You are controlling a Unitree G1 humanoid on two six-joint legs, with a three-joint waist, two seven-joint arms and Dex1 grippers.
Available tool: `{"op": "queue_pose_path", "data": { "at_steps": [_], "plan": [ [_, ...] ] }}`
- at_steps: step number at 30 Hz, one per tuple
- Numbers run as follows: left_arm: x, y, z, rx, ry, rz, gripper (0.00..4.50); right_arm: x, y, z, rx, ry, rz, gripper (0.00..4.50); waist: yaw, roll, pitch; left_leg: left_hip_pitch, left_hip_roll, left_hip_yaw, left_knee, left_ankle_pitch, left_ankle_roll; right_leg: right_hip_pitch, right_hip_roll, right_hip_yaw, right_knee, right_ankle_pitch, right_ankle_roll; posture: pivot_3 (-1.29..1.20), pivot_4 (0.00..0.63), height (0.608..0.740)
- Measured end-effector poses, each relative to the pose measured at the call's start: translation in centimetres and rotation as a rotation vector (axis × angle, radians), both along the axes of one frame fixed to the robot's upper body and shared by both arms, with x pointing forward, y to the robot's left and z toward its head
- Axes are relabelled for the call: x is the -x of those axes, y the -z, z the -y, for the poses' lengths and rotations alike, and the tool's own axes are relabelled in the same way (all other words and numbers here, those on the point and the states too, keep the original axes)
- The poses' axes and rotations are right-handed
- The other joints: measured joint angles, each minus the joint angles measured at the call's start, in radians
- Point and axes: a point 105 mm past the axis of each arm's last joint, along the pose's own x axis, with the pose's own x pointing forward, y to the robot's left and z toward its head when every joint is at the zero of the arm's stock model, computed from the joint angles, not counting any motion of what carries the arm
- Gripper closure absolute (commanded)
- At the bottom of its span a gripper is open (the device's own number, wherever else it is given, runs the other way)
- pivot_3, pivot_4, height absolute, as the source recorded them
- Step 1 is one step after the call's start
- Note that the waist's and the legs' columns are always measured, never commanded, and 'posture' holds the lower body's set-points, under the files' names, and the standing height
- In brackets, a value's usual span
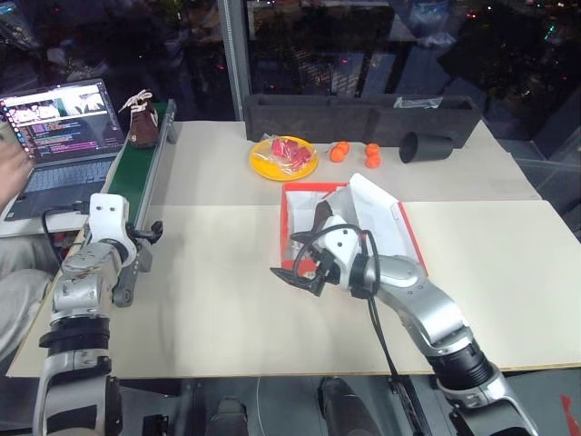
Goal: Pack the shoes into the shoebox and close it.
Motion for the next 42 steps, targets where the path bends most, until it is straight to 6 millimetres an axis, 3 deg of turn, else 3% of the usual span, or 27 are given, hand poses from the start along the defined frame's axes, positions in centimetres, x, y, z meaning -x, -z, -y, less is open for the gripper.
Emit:
{"op": "queue_pose_path", "data": {
  "at_steps": [22, 32, 42],
  "plan": [
    [-0.4, -0.8, -0.5, 0.02, -0.029, -0.02, 0.0, -0.4, -0.2, 0.0, -0.016, 0.039, -0.008, 0.22, 0.018, -0.001, 0.0, 0.0, 0.0, 0.0, 0.0, 0.001, -0.001, 0.0, 0.0, 0.0, 0.001, 0.0, 0.0, 0.0, 0.15, 0.671],
    [-1.9, -5.8, -0.8, 0.014, -0.052, 0.032, 0.0, -0.6, 0.2, 0.0, -0.036, 0.082, -0.029, 0.22, 0.018, -0.002, 0.0, 0.0, 0.0, -0.001, 0.0, 0.001, -0.001, 0.0, 0.0, -0.001, 0.001, 0.0, 0.0, 0.0, 0.15, 0.671],
    [-1.7, -2.6, -2.2, 0.033, -0.114, -0.086, 0.0, -0.9, 0.2, 0.3, -0.043, 0.124, -0.021, 0.22, 0.018, -0.002, 0.0, 0.0, 0.0, -0.001, 0.0, 0.001, -0.001, 0.0, 0.0, -0.001, 0.001, 0.0, 0.0, 0.0, 0.15, 0.671]
  ]
}}
